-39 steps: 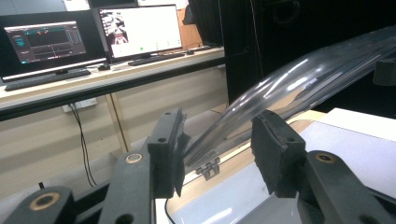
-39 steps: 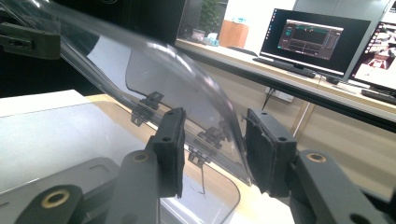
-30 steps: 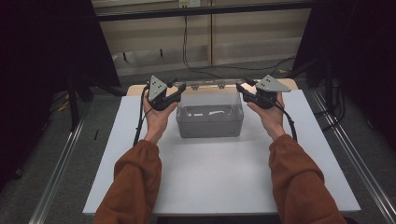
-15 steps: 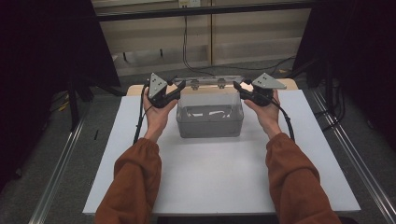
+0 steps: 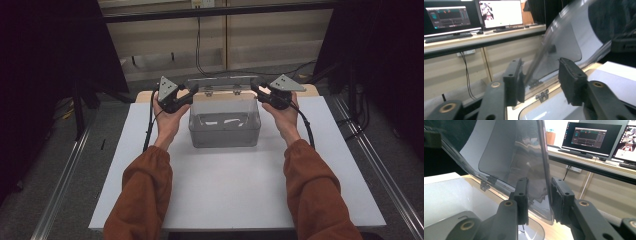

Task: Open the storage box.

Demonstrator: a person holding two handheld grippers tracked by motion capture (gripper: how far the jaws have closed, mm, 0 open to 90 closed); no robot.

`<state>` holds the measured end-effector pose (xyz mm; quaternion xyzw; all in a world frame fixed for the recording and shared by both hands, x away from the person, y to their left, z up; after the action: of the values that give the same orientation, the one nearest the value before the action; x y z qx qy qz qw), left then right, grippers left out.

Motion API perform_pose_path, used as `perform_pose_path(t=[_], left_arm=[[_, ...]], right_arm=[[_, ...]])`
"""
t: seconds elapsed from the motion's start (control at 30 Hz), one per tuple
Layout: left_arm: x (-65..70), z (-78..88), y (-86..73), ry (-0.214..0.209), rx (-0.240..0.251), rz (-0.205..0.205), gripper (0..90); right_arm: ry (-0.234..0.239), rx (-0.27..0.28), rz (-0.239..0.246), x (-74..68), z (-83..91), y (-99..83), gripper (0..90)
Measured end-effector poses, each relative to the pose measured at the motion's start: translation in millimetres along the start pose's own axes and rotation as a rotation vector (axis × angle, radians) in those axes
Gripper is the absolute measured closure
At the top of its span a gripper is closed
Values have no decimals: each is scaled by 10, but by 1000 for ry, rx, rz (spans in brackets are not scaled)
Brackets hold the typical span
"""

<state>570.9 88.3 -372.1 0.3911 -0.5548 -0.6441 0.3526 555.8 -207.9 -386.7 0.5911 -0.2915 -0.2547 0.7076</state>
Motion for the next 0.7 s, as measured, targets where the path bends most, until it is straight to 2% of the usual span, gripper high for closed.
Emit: perform_pose_path(t=[0.13,0.17,0.23,0.27,0.4,0.5,0.57,0.67,0.7], left_arm=[[1,-51,-39,15,-10,17,533],[-10,-63,-45,16,-7,3,528],[-16,-91,-66,5,-14,12,525],[-32,-99,-77,5,-21,-2,515],[-82,-140,-135,4,-27,2,507],[-105,-179,-192,6,-37,17,517],[-101,-202,-210,-5,-27,26,525],[-86,-235,-226,-5,-45,-1,539],[-88,-251,-224,2,-49,5,539]], right_arm=[[7,7,-14,28,-8,14,688],[8,12,-19,33,-9,20,692],[8,13,-24,44,-15,25,693],[8,15,-27,53,-19,28,695],[6,18,-33,70,-31,42,703],[-1,16,-45,83,-46,53,705],[-2,16,-45,88,-49,57,708],[2,17,-47,97,-50,57,711],[2,18,-48,100,-51,57,712]])
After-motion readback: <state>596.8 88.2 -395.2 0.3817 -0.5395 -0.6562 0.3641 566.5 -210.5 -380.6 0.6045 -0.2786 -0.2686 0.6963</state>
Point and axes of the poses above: each handheld gripper's, and its own axes: z roughly backward along the jaws, y roughly out of its top, x roughly to its right, the point moved 5 cm from there along -z, roughly forward along the jaws, and after that the axes turned 14 degrees about y, right-handed, at the moved point
